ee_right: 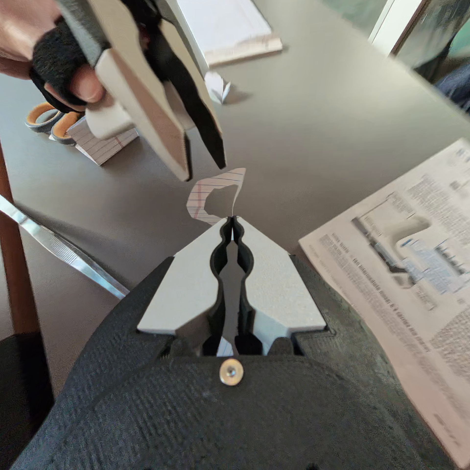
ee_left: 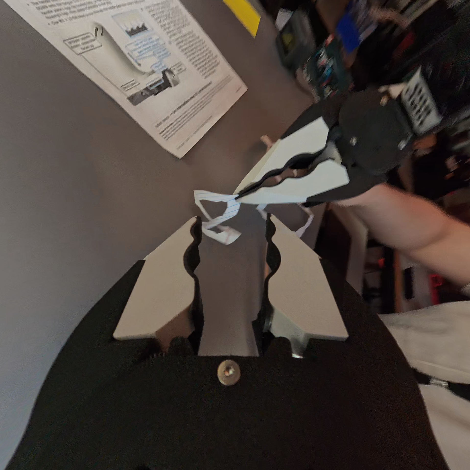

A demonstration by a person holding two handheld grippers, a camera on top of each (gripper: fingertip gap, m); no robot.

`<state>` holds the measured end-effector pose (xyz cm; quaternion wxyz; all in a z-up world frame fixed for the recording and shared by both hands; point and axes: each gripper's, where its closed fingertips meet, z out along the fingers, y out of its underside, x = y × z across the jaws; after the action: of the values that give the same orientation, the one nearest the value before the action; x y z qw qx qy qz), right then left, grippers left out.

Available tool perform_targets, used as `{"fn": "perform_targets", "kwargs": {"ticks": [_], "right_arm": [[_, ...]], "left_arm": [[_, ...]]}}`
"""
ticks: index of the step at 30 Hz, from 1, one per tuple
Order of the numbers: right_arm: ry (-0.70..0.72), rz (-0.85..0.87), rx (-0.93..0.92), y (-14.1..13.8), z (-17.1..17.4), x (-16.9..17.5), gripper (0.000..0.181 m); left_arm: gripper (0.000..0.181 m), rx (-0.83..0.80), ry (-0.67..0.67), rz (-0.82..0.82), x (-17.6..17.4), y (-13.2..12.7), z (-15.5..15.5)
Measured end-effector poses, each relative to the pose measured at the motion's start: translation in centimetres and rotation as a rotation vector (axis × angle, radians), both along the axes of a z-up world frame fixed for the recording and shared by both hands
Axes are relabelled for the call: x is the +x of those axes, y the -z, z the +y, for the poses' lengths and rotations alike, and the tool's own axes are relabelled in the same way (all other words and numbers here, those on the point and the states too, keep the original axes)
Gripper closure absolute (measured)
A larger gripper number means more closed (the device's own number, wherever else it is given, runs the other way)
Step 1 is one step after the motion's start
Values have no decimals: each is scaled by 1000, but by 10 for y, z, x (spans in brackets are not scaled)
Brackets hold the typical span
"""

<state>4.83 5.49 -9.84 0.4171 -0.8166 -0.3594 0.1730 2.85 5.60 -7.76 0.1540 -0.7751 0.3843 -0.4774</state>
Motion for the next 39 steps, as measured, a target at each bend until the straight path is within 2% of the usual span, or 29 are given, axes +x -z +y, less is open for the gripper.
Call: {"fn": "perform_targets", "kwargs": {"ticks": [2,5,9,11,14,17,21,24,28,32,34,36,38,39], "right_arm": [[-16,-91,213,-22,1,-2,181],[16,-211,304,-31,0,1,181],[52,-123,272,-36,-2,4,181],[19,-40,255,-41,-6,0,181],[-52,-12,265,-41,-13,0,181],[-290,-59,348,-32,-32,-8,181],[-541,-310,407,3,-48,-8,181],[-650,-407,388,19,-55,-14,181],[-699,-507,281,41,-53,-10,181],[-710,-444,124,53,-61,-16,179],[-678,-318,25,51,-65,-22,165],[-639,-147,-86,42,-67,-25,162],[-573,30,-156,26,-61,-26,166],[-511,88,-169,21,-50,-23,175]], "left_arm": [[123,-85,-86,-78,5,-14,5],[115,-51,-124,-82,7,-16,3],[121,155,-117,58,1,6,0],[132,217,-83,107,3,20,-3],[181,369,40,139,6,28,-6],[181,765,191,234,-4,29,10],[181,1291,589,365,-11,39,-1],[181,1435,816,392,-11,58,-20],[181,1526,1026,540,-26,84,-12],[181,1588,1089,566,-26,89,-9],[181,1612,1112,579,-25,89,-7],[181,1649,1126,589,-24,88,-6],[181,1679,1130,588,-23,88,-6],[181,1699,1133,585,-23,88,-6]]}}
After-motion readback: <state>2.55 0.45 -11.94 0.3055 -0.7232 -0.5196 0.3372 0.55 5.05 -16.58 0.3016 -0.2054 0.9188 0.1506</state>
